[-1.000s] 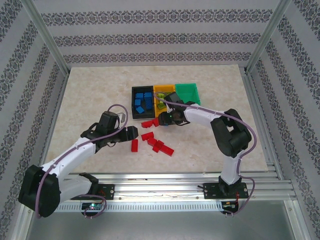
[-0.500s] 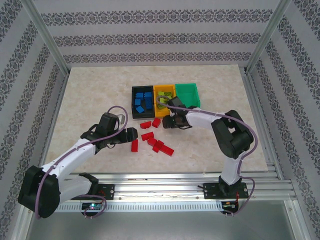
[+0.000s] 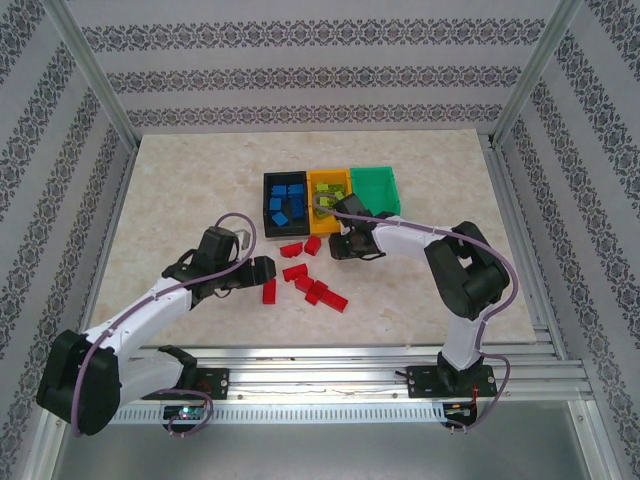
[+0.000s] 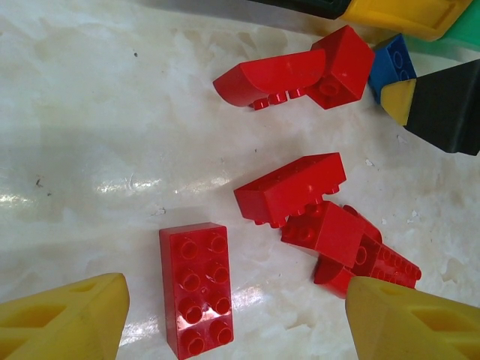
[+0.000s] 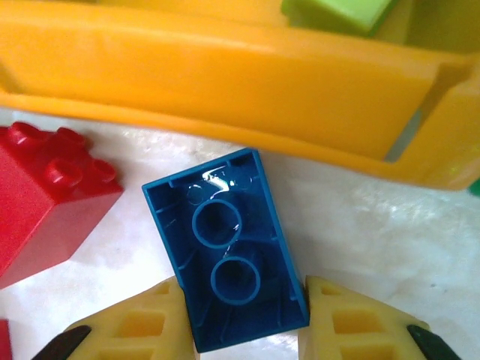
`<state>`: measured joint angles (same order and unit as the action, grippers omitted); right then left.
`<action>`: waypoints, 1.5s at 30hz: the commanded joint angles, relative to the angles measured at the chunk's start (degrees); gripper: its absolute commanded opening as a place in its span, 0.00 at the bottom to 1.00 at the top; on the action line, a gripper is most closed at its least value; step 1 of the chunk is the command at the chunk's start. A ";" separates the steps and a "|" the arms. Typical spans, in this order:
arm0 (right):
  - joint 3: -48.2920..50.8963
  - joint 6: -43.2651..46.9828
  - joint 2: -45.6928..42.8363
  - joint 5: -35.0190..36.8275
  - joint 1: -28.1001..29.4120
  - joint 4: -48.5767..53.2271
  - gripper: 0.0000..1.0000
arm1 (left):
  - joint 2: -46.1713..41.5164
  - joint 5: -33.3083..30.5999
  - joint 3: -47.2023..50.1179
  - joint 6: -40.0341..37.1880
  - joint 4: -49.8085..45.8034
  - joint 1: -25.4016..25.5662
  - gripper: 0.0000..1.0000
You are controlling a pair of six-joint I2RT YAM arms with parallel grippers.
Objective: Sort the legos into containers by color
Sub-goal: Pick up the lego from the center of the table, then place the lego in the container, then pick up the lego from the middle-left of the table.
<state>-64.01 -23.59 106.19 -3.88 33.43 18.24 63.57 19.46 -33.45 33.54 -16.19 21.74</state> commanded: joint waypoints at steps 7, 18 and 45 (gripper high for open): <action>-1.25 -0.90 -9.13 -3.65 4.56 2.86 0.26 | 1.17 2.24 3.30 1.57 0.00 0.06 0.76; -32.42 0.18 9.64 -8.48 3.17 5.33 0.38 | 9.80 6.44 1.69 2.99 1.45 2.09 0.74; 14.79 7.54 -23.89 -4.94 8.02 10.72 0.54 | 26.93 6.54 -7.03 1.36 5.45 6.69 0.51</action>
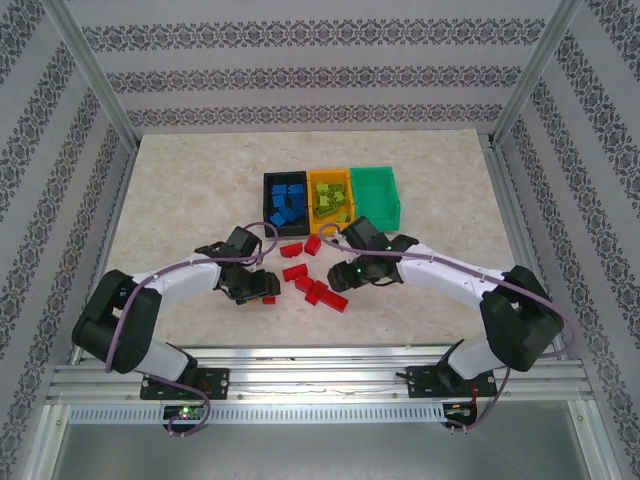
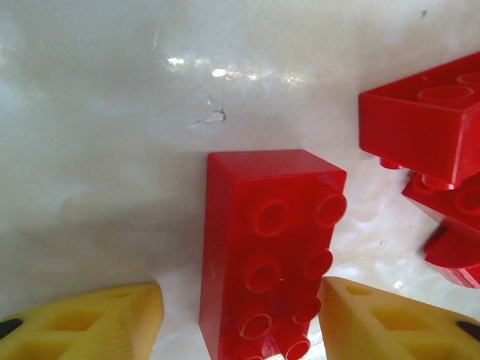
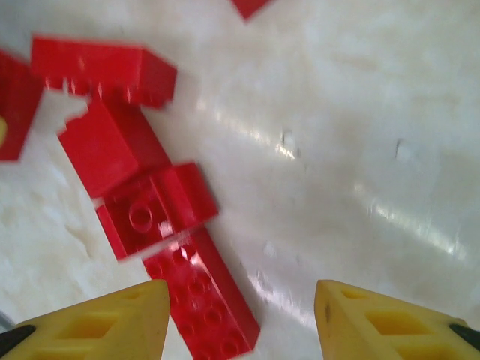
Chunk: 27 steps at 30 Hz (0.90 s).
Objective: Sort the legos into containers by color
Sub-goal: Pick up the lego from the middle-left of the table, then pick up the lego from the bottom-center of the table.
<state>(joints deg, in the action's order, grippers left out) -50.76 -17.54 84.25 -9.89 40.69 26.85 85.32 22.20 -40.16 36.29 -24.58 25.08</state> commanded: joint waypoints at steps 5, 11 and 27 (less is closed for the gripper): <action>3.26 2.34 -0.78 1.49 2.94 2.08 0.55 | 5.62 3.41 -1.19 -1.15 14.02 3.75 0.33; 1.74 2.86 4.27 1.79 6.25 1.20 0.56 | -0.17 0.77 -1.48 -1.08 11.87 3.84 0.27; 5.09 2.18 6.65 2.83 6.68 -2.90 0.25 | -8.43 -3.57 -8.69 -2.03 5.92 3.84 0.27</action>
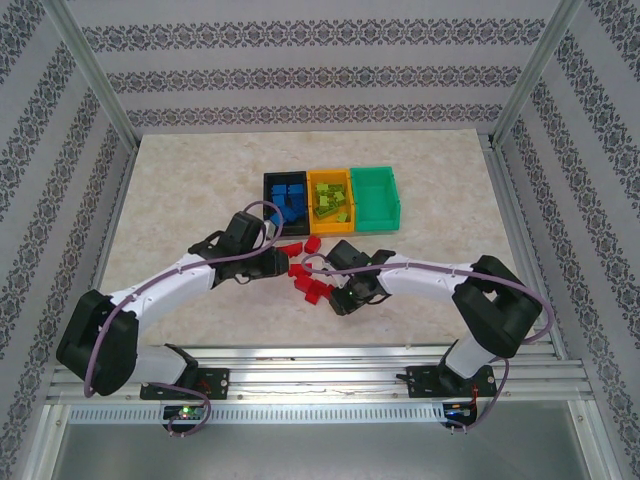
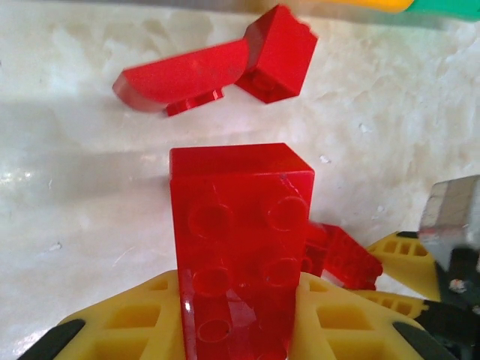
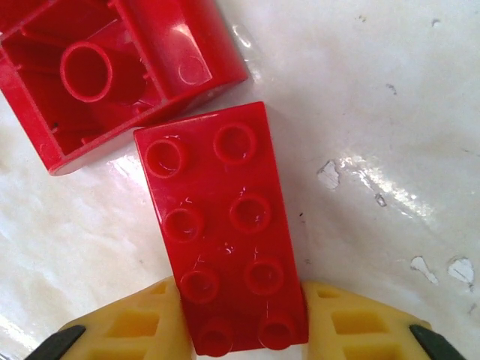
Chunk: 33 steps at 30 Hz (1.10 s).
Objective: Sort the legos into containers by color
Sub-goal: Pick up the lego from the bottom-center of the table, then place the lego in the container.
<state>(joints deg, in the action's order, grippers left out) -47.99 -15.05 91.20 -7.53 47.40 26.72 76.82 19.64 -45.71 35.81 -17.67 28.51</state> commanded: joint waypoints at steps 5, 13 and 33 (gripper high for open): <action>4.88 -2.01 -5.49 -0.81 -2.55 -4.02 0.24 | 4.99 1.52 -7.44 -2.24 -0.32 0.49 0.27; 7.63 -6.21 -17.12 -2.57 -15.23 -8.24 0.23 | 9.64 2.88 -9.37 -0.87 3.92 2.27 0.28; -15.62 -7.18 3.26 -5.83 -32.94 -13.84 0.55 | 19.84 1.60 -24.95 -3.56 -2.40 8.58 0.29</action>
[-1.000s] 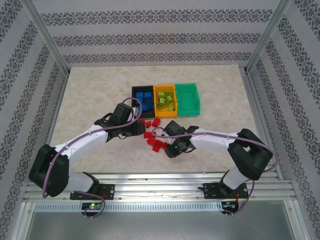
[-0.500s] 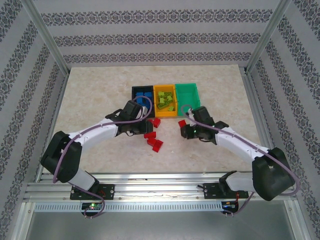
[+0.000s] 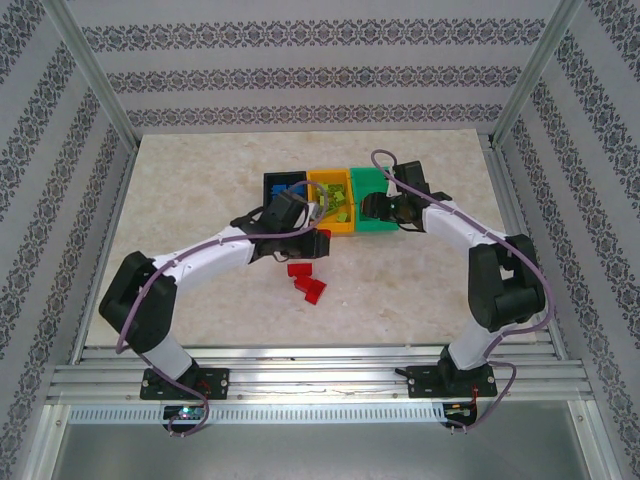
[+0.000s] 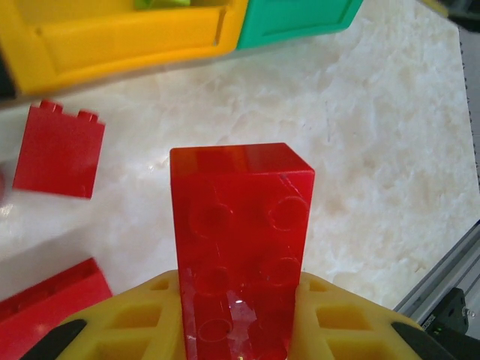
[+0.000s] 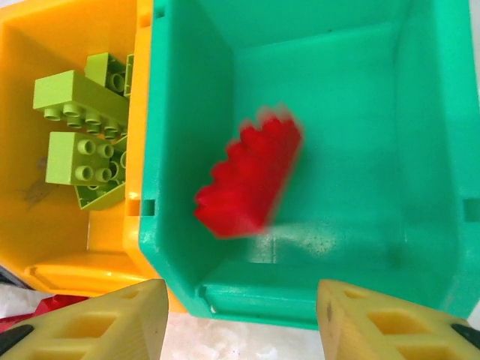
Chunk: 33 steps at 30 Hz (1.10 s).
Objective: Sort the legos into containers by color
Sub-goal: Place the lego in the container.
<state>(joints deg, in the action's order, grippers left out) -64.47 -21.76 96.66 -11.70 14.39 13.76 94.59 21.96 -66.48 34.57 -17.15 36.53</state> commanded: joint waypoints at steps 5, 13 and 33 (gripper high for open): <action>8.44 0.44 -10.02 -0.57 -0.26 -0.93 0.56 | 10.89 1.30 -16.16 -5.11 -6.59 0.56 0.31; 22.12 -0.99 -23.75 0.10 -2.78 -2.01 0.56 | 27.62 0.34 -42.85 -6.86 -16.20 0.60 0.34; 28.30 -1.27 -28.54 -4.33 9.31 -2.15 0.56 | 37.13 -6.28 -64.71 -10.53 -27.12 0.51 0.67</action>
<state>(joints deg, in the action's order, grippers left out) -36.10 -23.27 66.30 -15.81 19.97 12.91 139.61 17.74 -137.91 26.44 -44.47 36.71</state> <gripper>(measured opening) 0.559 0.665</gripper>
